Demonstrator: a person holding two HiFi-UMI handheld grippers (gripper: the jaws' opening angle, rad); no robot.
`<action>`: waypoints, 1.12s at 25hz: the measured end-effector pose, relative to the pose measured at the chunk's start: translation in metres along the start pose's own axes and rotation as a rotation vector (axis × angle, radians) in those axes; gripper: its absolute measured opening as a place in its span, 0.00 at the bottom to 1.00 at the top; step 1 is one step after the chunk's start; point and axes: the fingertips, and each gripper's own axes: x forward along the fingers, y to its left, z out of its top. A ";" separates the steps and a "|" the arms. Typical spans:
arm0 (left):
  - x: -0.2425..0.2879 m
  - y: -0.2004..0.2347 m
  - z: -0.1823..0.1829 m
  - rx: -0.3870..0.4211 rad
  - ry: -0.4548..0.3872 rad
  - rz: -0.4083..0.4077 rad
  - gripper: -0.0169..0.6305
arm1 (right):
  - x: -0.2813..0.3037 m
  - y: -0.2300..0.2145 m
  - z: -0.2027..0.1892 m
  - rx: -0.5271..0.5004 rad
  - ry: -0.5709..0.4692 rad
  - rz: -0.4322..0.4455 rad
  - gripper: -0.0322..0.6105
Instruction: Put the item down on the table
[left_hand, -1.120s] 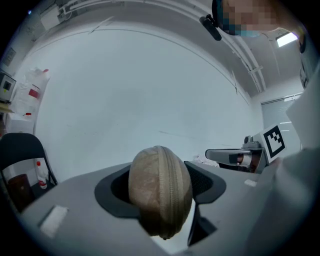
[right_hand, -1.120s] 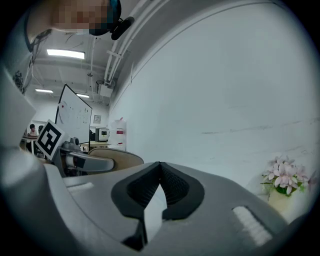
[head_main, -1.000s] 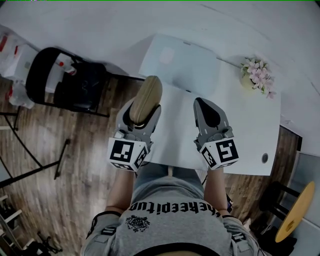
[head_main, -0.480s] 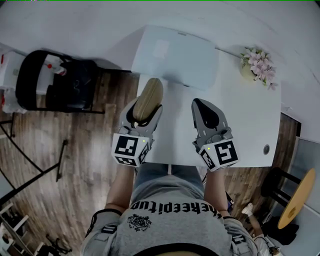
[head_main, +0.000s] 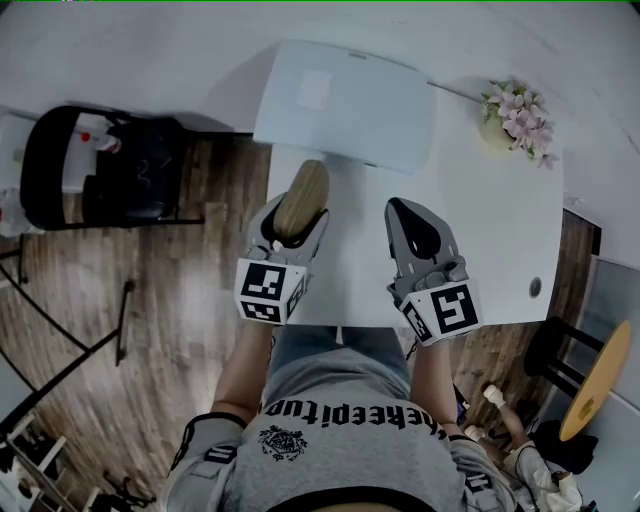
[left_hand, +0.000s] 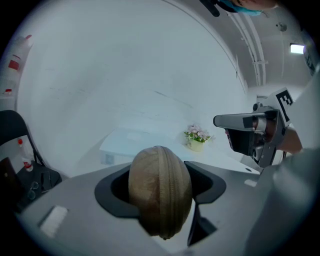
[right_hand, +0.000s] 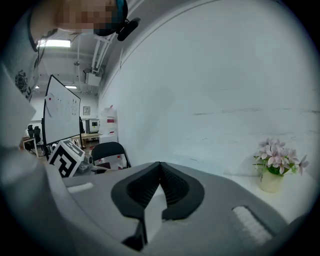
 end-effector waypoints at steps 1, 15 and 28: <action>0.002 0.000 -0.003 -0.001 0.009 -0.003 0.47 | -0.001 -0.001 -0.001 -0.001 0.004 -0.004 0.05; 0.020 -0.001 -0.022 0.030 0.056 -0.010 0.47 | -0.002 -0.006 -0.004 -0.011 0.026 -0.018 0.05; 0.014 0.000 -0.047 0.036 0.105 0.021 0.48 | -0.001 0.003 -0.004 -0.019 0.028 0.001 0.05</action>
